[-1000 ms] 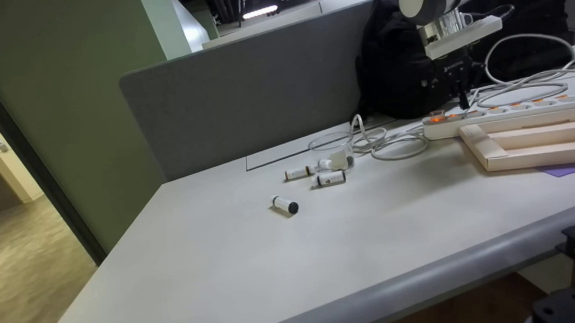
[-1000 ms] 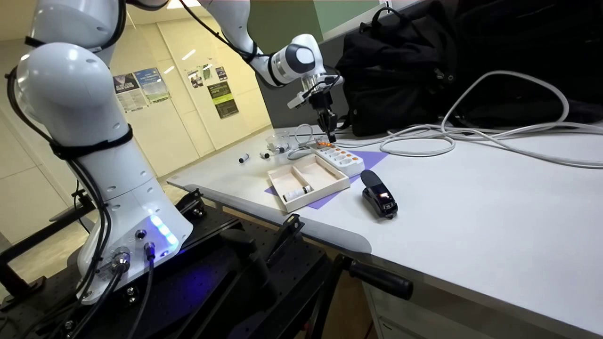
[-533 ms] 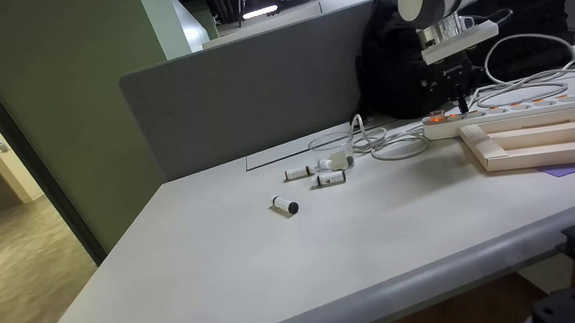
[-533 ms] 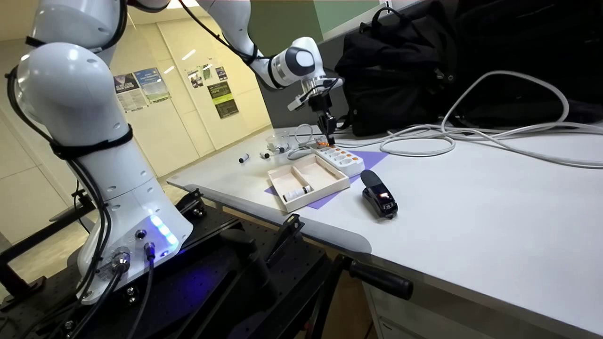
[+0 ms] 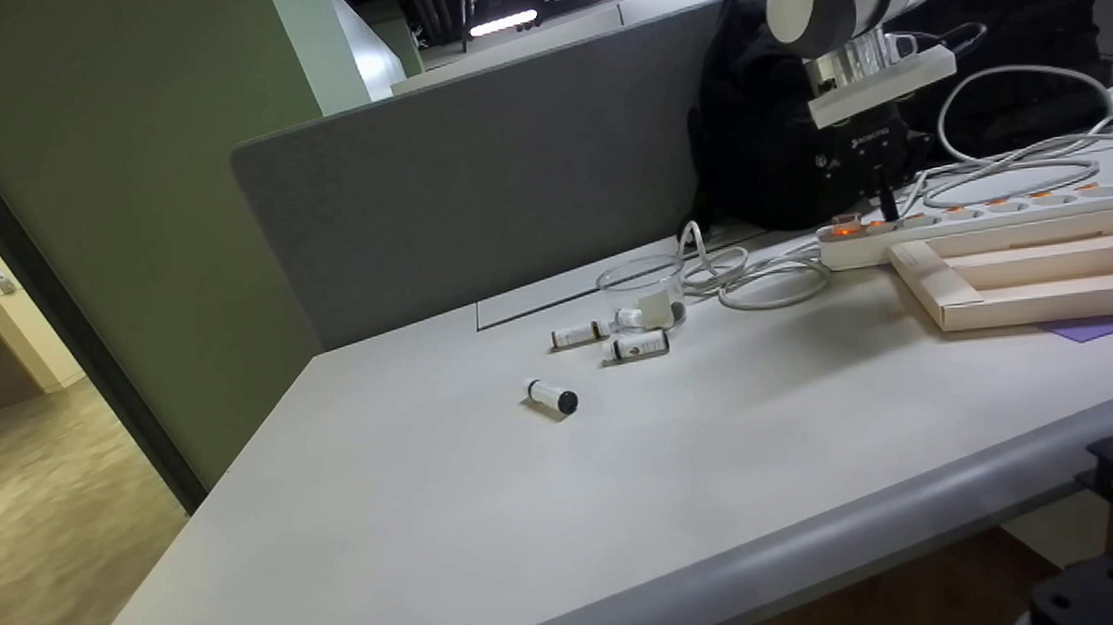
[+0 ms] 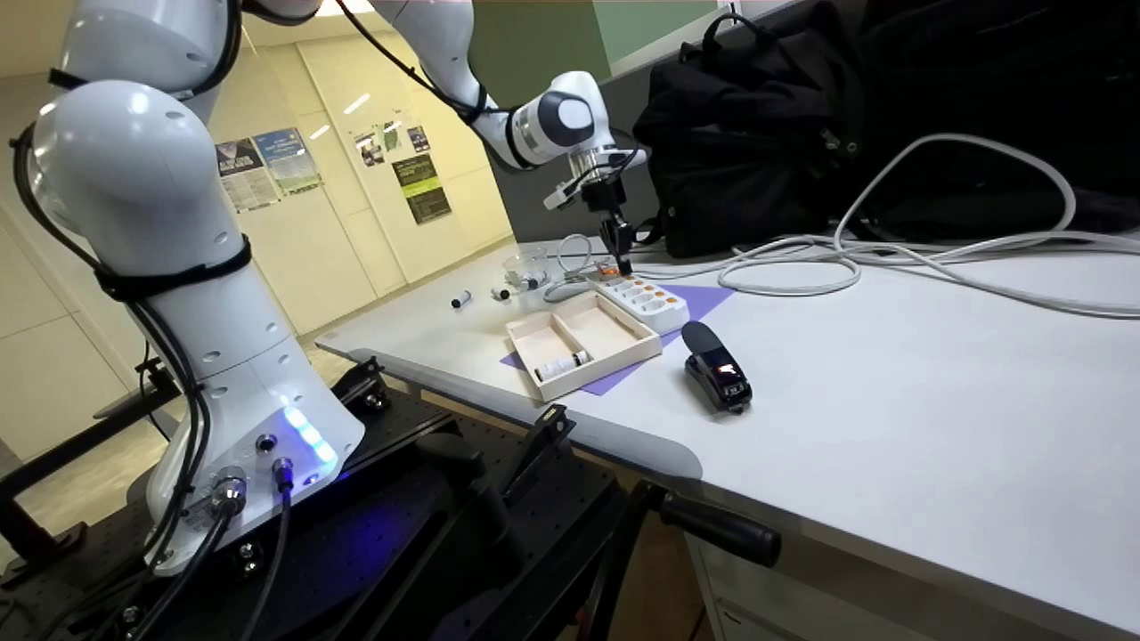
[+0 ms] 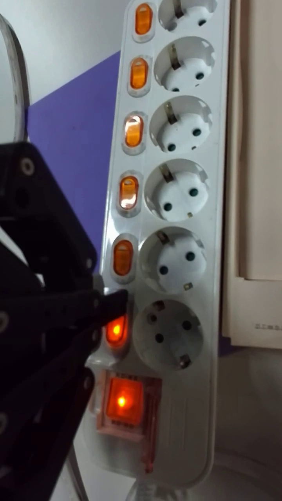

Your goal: Turn off the second last switch to the left

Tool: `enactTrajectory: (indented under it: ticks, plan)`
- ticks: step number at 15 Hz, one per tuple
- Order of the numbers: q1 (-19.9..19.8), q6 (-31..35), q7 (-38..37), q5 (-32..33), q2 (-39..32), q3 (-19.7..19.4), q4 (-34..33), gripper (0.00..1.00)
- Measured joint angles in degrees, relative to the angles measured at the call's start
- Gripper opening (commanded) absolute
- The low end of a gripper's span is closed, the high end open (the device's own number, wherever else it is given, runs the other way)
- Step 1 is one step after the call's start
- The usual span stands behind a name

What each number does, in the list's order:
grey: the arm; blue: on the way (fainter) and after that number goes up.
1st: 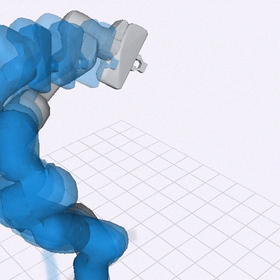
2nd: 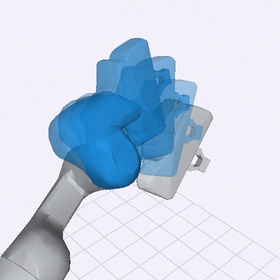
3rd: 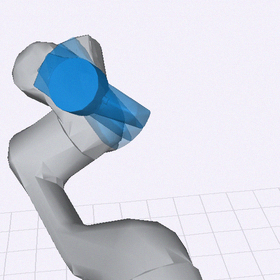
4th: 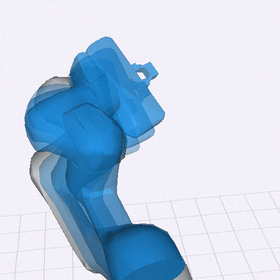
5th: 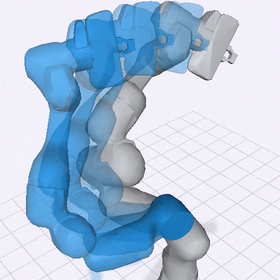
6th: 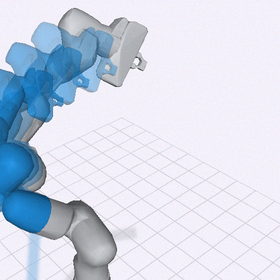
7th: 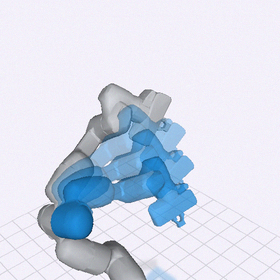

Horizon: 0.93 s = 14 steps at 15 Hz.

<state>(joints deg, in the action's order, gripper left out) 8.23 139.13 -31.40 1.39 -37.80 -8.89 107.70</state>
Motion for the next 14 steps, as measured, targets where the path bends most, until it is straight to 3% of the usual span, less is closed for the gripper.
enactTrajectory:
  ticks: [14]
  plan:
    - [-0.70, 1.16, 0.00, -5.88, 0.11, 0.12, 0.17, 0.00]
